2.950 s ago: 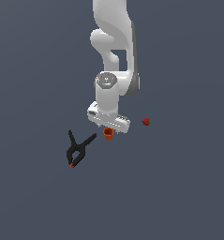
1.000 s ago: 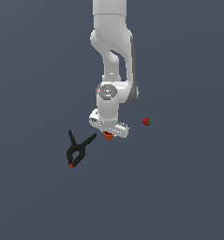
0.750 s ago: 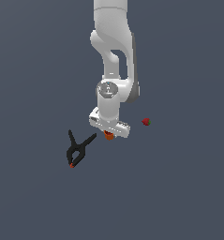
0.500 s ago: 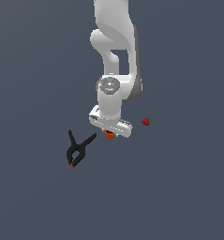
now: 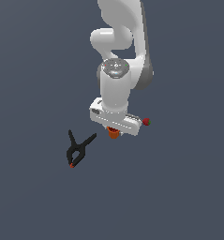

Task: Pick up a designated object from a clutter of objects.

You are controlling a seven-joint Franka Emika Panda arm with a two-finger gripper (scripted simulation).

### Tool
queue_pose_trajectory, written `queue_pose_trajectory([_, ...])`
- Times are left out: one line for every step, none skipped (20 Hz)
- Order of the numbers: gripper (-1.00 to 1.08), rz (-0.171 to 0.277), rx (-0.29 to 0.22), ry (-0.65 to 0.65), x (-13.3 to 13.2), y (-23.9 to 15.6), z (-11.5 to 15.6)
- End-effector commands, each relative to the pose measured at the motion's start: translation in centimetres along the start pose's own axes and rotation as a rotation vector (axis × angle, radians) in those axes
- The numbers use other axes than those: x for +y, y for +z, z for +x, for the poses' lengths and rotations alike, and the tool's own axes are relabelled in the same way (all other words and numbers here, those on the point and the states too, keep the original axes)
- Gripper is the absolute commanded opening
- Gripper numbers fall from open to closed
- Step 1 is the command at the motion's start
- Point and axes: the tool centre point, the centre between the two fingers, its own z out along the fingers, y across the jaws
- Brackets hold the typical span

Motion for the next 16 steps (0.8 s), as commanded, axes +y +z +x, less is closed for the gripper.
queue_pose_trajectory([-1.00,0.000,0.000,0.000,-0.9,-2.3,0.8])
queue_pose_trajectory([-1.00,0.000,0.000,0.000,-1.2,-3.2,1.1])
queue_pose_trajectory([-1.00,0.000,0.000,0.000,-1.5,-4.1,1.5])
queue_pose_trajectory([-1.00,0.000,0.000,0.000,-1.9,-5.0,1.8])
queue_pose_trajectory([-1.00,0.000,0.000,0.000,-2.2,-5.8,2.1])
queue_pose_trajectory([-1.00,0.000,0.000,0.000,-2.6,-6.7,2.5])
queue_pose_trajectory([-1.00,0.000,0.000,0.000,-2.9,-7.6,2.8])
queue_pose_trajectory([-1.00,0.000,0.000,0.000,-3.3,-8.4,3.1])
queue_pose_trajectory([-1.00,0.000,0.000,0.000,-3.6,-9.2,3.5])
queue_pose_trajectory([-1.00,0.000,0.000,0.000,-3.9,-10.0,3.8])
queue_pose_trajectory([-1.00,0.000,0.000,0.000,-4.2,-10.8,4.1])
queue_pose_trajectory([-1.00,0.000,0.000,0.000,-4.5,-11.5,4.4])
queue_pose_trajectory([-1.00,0.000,0.000,0.000,-4.8,-12.3,4.6])
queue_pose_trajectory([-1.00,0.000,0.000,0.000,-5.1,-13.0,4.9])
queue_pose_trajectory([-1.00,0.000,0.000,0.000,-5.4,-13.7,5.2])
queue_pose_trajectory([-1.00,0.000,0.000,0.000,-5.6,-14.3,5.5])
